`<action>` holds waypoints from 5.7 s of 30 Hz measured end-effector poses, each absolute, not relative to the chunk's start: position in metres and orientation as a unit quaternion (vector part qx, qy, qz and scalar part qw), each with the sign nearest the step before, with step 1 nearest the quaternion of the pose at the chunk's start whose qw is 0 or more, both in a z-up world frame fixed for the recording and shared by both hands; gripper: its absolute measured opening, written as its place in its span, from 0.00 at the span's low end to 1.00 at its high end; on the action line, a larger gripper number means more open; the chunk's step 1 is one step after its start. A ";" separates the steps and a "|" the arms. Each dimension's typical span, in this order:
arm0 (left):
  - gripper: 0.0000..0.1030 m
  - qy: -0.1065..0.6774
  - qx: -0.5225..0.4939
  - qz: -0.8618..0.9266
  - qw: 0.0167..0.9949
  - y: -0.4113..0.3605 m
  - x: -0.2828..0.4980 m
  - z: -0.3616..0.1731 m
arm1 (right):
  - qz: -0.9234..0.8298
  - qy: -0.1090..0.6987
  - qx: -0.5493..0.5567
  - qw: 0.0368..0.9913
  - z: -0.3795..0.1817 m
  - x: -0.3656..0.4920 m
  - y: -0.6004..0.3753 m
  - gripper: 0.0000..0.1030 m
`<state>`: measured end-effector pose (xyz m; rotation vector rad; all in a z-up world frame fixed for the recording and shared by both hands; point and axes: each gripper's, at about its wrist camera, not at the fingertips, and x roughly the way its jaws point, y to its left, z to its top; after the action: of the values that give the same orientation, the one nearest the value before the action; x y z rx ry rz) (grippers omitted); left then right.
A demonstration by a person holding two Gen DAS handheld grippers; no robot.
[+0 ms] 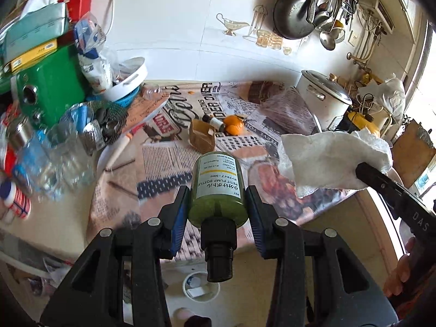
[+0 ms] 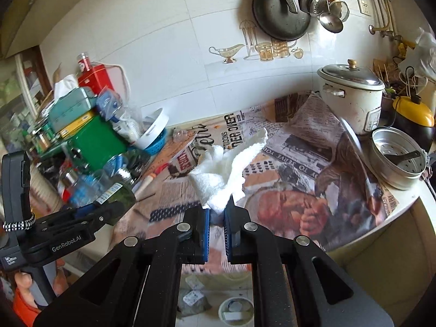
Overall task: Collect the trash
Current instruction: 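Carry the bottle and tissue down over the white floor bin with both tools, then open both tools to drop the tissue and bottle into the bin, then raise both tools back over the counter toward the cardboard and orange peel, then grasp the cardboard scrap with left tool while right tool grasps the orange peel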
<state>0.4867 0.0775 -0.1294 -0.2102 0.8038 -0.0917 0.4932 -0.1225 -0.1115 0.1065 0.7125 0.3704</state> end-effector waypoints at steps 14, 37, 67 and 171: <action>0.40 0.427 -0.141 0.020 0.893 -0.003 0.382 -0.178 | 0.244 0.391 0.019 0.887 -0.141 0.412 -0.177 0.08; 0.40 0.545 -0.103 0.018 0.832 0.018 0.384 -0.421 | 0.157 0.565 0.052 0.808 -0.400 0.404 -0.159 0.08; 0.63 0.626 -0.133 -0.013 0.768 0.039 0.408 -0.689 | 0.158 0.634 0.035 0.756 -0.641 0.445 -0.143 0.41; 0.88 0.508 -0.105 0.127 0.845 0.051 0.763 -0.250 | 0.264 0.506 -0.007 0.821 -0.250 0.815 -0.102 0.84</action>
<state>0.7626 0.0509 -0.2501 -0.2207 1.0727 0.2682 0.8154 -0.1021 -0.2495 -0.0146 1.0772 0.5610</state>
